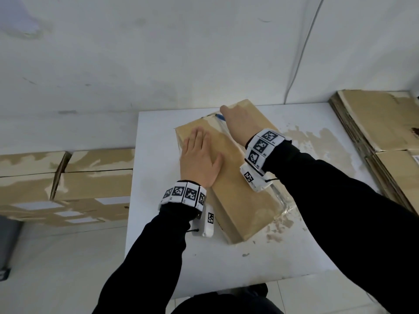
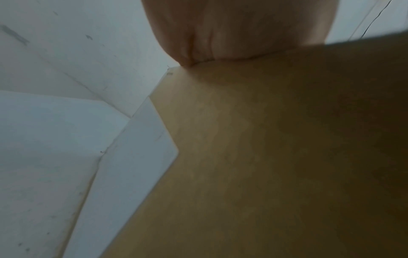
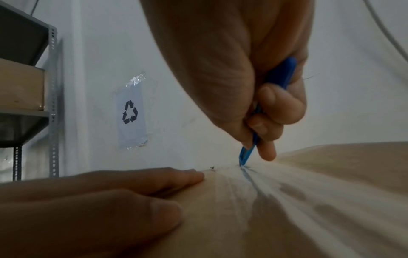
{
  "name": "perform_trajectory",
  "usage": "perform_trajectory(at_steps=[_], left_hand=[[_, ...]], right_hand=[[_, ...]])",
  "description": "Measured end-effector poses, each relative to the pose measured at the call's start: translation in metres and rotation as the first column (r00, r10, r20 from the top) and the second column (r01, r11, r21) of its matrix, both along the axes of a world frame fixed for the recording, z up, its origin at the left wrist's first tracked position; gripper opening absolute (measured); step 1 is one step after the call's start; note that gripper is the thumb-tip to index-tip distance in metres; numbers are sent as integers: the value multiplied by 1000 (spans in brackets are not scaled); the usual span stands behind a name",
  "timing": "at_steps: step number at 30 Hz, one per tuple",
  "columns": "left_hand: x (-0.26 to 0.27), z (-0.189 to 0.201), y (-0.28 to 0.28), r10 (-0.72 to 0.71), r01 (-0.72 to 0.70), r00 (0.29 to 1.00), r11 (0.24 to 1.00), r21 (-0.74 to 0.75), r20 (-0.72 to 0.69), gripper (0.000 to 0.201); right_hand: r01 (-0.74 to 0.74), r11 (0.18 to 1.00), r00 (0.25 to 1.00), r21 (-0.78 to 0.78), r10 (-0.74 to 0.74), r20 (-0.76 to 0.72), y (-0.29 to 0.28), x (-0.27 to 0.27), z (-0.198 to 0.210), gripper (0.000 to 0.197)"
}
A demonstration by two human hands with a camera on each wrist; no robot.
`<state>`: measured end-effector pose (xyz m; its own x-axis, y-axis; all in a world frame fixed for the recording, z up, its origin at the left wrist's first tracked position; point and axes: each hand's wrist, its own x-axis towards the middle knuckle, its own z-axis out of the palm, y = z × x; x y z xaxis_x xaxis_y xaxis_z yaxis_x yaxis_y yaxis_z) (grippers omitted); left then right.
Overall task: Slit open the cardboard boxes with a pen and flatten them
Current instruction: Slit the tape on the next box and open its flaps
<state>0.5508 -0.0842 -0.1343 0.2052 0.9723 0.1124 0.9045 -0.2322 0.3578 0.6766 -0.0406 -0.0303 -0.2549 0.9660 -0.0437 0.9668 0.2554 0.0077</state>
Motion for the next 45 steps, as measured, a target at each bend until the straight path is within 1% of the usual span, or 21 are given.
perform_trajectory(at_steps=[4,7,9,11,14,17,19,20,23,24,28,31,35,37,39,43,44,45], left_hand=[[0,1,-1,-5,5,1000,1000,-1,21,91],[-2,2,0,-1,1,1000,1000,-18,5,79],[-1,2,0,11,-10,1000,1000,-22,7,72],[0,3,-1,15,-15,1000,1000,-27,4,74],[0,3,0,12,-12,1000,999,-32,1,79],[0,4,0,17,-17,1000,999,-38,3,71],[0,4,0,30,-29,1000,999,-35,3,71],[1,4,0,35,-35,999,999,-29,2,71],[0,4,1,34,-34,999,999,-28,-10,71],[0,4,1,35,-36,999,999,-29,-15,70],[1,4,2,41,-41,999,998,-38,-3,73],[1,2,4,43,-43,999,998,-49,0,76],[0,0,4,47,-47,999,998,-41,2,69],[0,1,5,39,-39,999,998,-43,2,68],[1,2,6,30,-30,1000,998,-47,-2,68],[2,2,7,16,-19,998,999,-50,-63,64],[3,5,6,-8,5,997,999,-36,-79,59],[4,6,4,-65,65,994,998,-1,-84,52]], right_hand=[[0,1000,1000,6,0,8,-3,-3,-5,28],[-11,1000,1000,-4,11,29,0,-5,1,27],[-17,999,1000,-34,18,23,2,-4,6,23],[-29,998,998,-50,31,56,3,-2,7,18],[-43,997,992,-65,50,114,6,-5,6,23],[-50,990,984,-132,71,162,12,-9,11,17],[-23,987,984,-158,50,170,14,-6,12,15],[-13,987,983,-163,42,181,13,-3,11,15],[-57,986,970,-156,91,227,3,5,4,22],[-57,985,969,-163,94,230,-3,8,3,22],[13,976,992,-218,15,124,-40,25,8,12],[37,974,998,-223,-26,52,-77,43,11,14],[105,965,994,-239,-105,12,-135,68,8,13],[158,963,986,-216,-165,-12,-162,81,3,11],[223,955,969,-197,-239,-62,-185,93,-1,13],[280,942,945,-182,-304,-118,-216,103,-8,10],[291,941,943,-173,-313,-116,-222,103,-11,11],[305,939,940,-160,-324,-111,-225,102,-14,12]])
